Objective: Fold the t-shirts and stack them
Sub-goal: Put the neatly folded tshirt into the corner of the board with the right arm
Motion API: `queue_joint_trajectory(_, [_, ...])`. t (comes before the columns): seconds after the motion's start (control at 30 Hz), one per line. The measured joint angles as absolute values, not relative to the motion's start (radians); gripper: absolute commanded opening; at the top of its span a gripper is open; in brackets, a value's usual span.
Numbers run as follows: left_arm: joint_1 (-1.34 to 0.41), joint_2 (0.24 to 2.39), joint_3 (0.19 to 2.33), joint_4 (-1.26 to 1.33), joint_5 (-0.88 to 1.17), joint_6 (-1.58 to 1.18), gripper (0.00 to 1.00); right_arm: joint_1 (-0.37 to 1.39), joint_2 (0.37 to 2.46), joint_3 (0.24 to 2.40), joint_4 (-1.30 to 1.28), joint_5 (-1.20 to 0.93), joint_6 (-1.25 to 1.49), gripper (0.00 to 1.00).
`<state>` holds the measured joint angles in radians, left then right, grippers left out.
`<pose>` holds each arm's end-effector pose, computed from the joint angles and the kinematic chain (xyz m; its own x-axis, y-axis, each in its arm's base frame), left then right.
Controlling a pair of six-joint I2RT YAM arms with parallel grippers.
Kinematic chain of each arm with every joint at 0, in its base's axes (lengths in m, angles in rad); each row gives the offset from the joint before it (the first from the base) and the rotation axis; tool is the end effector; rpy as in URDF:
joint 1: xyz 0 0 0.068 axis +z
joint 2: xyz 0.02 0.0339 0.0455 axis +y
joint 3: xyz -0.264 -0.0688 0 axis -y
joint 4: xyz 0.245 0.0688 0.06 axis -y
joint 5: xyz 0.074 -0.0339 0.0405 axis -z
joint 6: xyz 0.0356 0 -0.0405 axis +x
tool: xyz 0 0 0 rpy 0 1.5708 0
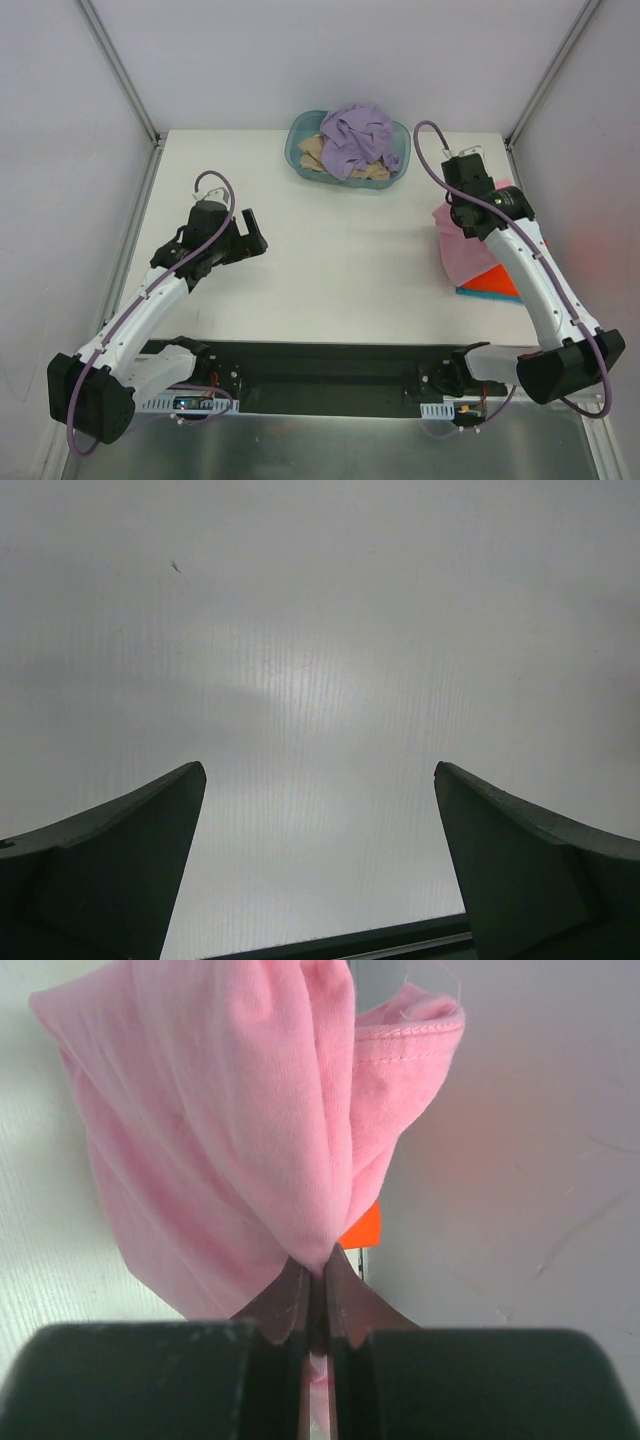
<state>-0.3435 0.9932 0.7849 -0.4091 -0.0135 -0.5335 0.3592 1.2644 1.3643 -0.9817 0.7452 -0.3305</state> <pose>0.2048 -0.0727 0.2793 -0.6353 -0.3128 -0.7060 0.0038 0.9130 -0.4079 0.2349 0.0624 0.3720 -0.7307 -0.5291 -0.4315 -0.0971 0.7061 -0.7014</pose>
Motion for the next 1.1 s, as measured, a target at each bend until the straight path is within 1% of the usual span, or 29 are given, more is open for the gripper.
queue_joint_trajectory(0.27, [-0.338,0.993,0.785,-0.409,-0.015,-0.533,0.99,0.303,1.265,1.453,-1.036,0.686,-0.330,0.01])
queue_joint_trajectory(0.53, [-0.338,0.994,0.785,-0.409,-0.028,-0.533,0.99,0.165,1.285,1.419,-1.037,0.583,-0.377,0.01])
queue_joint_trajectory(0.67, [-0.338,0.994,0.784,-0.409,-0.031,-0.533,0.99,0.049,1.356,1.402,-1.023,0.540,-0.401,0.01])
queue_joint_trajectory(0.8, [-0.338,0.994,0.783,-0.409,-0.032,-0.533,0.99,-0.053,1.456,1.393,-0.993,0.544,-0.398,0.02])
queue_joint_trajectory(1.1, [-0.332,0.997,0.781,-0.409,-0.037,-0.533,0.99,-0.144,1.607,1.375,-0.944,0.638,-0.369,0.04])
